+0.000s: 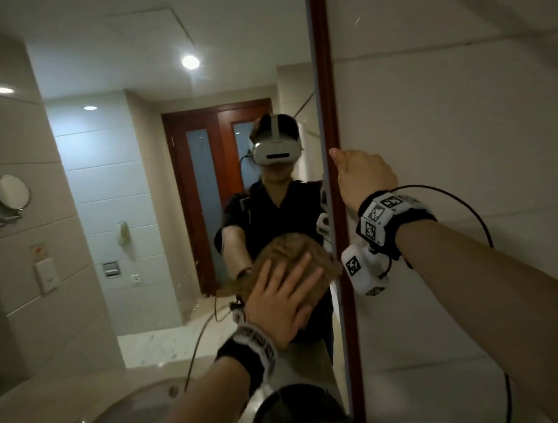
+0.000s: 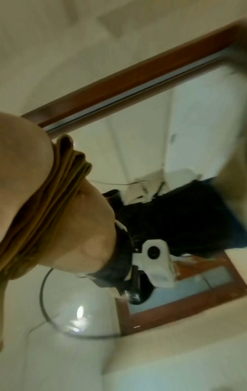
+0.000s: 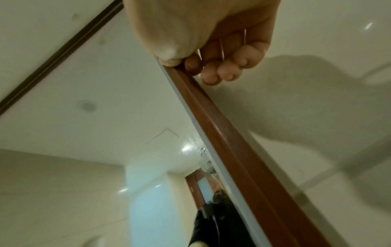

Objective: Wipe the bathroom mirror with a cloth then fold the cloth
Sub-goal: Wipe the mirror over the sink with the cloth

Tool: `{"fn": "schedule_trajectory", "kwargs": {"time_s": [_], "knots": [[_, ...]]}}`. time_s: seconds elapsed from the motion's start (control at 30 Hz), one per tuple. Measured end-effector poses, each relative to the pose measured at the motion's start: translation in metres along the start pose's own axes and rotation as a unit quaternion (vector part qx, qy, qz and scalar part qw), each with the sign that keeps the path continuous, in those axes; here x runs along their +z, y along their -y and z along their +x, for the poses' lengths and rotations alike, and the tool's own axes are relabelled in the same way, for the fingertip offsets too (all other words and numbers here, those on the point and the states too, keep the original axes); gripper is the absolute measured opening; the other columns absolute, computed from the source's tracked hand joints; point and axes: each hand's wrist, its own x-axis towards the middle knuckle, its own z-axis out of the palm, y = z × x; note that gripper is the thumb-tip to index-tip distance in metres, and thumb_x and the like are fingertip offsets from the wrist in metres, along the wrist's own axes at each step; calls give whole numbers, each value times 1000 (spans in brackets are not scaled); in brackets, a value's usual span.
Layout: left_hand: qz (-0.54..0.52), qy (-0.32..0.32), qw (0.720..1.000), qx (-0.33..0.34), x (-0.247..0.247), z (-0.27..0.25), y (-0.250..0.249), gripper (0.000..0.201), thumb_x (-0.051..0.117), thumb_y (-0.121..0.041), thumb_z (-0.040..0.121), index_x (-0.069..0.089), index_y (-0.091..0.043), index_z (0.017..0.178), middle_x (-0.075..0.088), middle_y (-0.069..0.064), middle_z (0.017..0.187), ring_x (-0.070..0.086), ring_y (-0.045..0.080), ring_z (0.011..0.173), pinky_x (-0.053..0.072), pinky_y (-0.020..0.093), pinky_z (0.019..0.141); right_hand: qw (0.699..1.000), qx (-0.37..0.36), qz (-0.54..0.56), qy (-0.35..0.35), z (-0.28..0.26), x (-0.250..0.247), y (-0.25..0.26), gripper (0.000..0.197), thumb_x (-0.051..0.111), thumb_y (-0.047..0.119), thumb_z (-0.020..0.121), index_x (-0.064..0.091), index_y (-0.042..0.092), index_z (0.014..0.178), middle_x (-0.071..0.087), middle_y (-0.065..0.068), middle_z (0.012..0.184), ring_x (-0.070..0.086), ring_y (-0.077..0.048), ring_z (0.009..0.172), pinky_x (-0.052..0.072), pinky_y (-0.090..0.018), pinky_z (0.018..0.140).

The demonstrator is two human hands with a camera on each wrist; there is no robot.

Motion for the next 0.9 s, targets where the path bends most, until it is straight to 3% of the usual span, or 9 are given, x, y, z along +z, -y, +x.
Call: {"fn": "schedule_trajectory", "kwargs": {"time_s": [0.1, 0.17, 0.27, 0.37, 0.43, 0.57, 0.67, 0.77, 0.9], "knots": [[5, 103, 994, 27, 29, -52, -11, 67, 42, -53, 92, 25, -34, 155, 35, -3, 157, 48, 29, 133, 9, 48, 118, 1000, 0, -15, -7, 2, 2, 0, 61, 17, 50, 102, 64, 13, 94, 67, -13, 94, 52, -25, 71, 37, -31, 63], [3, 120, 992, 28, 26, -47, -2, 67, 42, -53, 92, 26, -35, 154, 36, -3, 157, 47, 27, 134, 13, 47, 117, 1000, 9, -7, -18, 2, 4, 1, 61, 18, 51, 102, 65, 12, 93, 67, -14, 93, 55, -28, 74, 38, -31, 64], [-29, 51, 998, -20, -8, -6, 16, 67, 41, -54, 92, 26, -34, 154, 30, 1, 160, 41, 32, 135, 15, 50, 117, 1000, 12, 0, -18, 1, 4, 3, 60, 19, 50, 102, 65, 11, 94, 67, -14, 94, 51, -26, 71, 36, -31, 63], [-35, -55, 992, -110, -56, 58, 40, 69, 28, -56, 96, 8, -32, 158, 4, 4, 166, 11, 36, 150, 0, 52, 121, 1000, 6, 6, -7, 0, 2, 3, 55, 22, 46, 103, 67, 14, 106, 68, -14, 100, 57, -28, 77, 38, -30, 65], [-45, -89, 984, -147, -78, 92, 51, 69, 24, -56, 97, 1, -31, 158, -6, 6, 166, -2, 37, 151, -3, 53, 121, 1000, 10, 15, 3, 0, 1, 3, 55, 23, 47, 103, 67, 14, 106, 68, -13, 99, 57, -26, 75, 38, -29, 64], [-33, -108, 983, -142, -75, 98, 35, 68, 27, -53, 98, 7, -28, 158, -1, 9, 165, 0, 39, 150, -2, 56, 121, 1000, -2, 12, 10, -1, -2, 3, 53, 22, 45, 103, 66, 15, 108, 67, -14, 101, 61, -30, 83, 43, -31, 68], [-21, -59, 997, -48, -28, 54, -8, 66, 35, -51, 98, 15, -29, 157, 9, 7, 165, 20, 40, 147, 4, 56, 120, 1000, -18, -1, 11, -2, -3, 3, 49, 21, 39, 104, 61, 18, 121, 65, -14, 111, 62, -34, 94, 45, -34, 75], [-30, 66, 997, 4, 24, -22, -47, 71, 43, -53, 93, 19, -33, 156, 22, 1, 162, 41, 34, 136, 1, 51, 119, 1000, 2, 3, 7, 1, 1, 2, 56, 19, 48, 102, 64, 16, 113, 66, -15, 107, 61, -35, 94, 44, -35, 74], [-1, 175, 984, 36, 51, -74, -50, 75, 51, -49, 84, 26, -36, 154, 39, -7, 152, 45, 24, 130, -4, 44, 120, 1000, 1, 0, -5, 2, 6, 0, 57, 18, 49, 102, 64, 15, 108, 67, -14, 103, 62, -35, 92, 47, -38, 75]]}}
